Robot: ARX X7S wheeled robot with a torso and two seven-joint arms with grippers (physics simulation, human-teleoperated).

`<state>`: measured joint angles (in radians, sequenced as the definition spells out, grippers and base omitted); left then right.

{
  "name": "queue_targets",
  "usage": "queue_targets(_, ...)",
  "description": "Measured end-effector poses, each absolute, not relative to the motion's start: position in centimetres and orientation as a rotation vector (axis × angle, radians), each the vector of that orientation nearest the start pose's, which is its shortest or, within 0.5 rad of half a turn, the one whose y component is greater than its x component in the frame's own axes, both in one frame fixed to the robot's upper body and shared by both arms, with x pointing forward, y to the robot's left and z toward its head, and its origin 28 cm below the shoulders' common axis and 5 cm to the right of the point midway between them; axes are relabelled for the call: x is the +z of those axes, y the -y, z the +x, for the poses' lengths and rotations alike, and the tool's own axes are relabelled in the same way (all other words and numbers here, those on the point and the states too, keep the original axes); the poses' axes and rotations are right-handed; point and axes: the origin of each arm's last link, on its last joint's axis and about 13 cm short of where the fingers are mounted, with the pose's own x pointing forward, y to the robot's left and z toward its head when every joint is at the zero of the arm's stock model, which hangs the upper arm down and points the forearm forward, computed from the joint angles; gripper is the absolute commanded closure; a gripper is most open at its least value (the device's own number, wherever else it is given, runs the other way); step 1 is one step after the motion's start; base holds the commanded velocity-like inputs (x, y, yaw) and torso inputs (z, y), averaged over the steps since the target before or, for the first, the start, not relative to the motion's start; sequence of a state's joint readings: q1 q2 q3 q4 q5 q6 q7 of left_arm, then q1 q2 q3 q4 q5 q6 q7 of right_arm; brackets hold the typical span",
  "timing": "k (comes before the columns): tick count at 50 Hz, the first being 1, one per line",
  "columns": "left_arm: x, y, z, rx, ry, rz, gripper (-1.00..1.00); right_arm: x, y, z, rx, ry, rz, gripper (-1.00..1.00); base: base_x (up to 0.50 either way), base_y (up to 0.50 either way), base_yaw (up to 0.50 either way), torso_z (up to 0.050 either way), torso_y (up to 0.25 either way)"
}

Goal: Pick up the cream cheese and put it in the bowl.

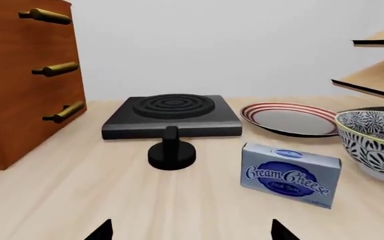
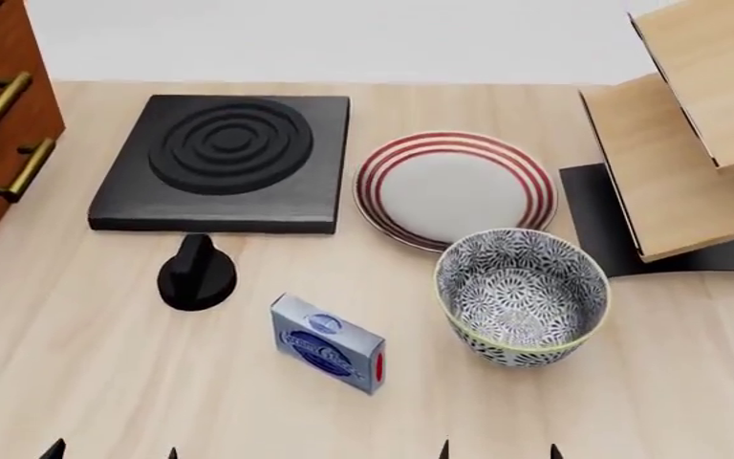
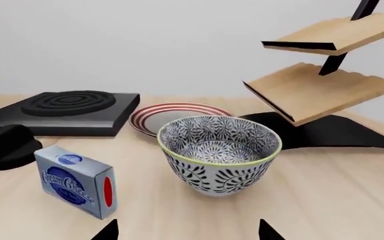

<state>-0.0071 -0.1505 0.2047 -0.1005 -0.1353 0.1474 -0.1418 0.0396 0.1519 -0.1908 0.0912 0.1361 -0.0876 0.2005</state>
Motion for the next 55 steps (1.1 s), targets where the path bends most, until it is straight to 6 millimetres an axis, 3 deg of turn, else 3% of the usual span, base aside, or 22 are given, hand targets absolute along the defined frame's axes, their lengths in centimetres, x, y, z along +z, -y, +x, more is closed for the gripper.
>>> queue_targets(55,0.73,-20.35,20.52,-0.051,0.032,0.003,-1.00,0.52,9.72,21.48,-0.041,0.025,-0.057,-1.00,0.19,0.10,0.00,0.000,0.000)
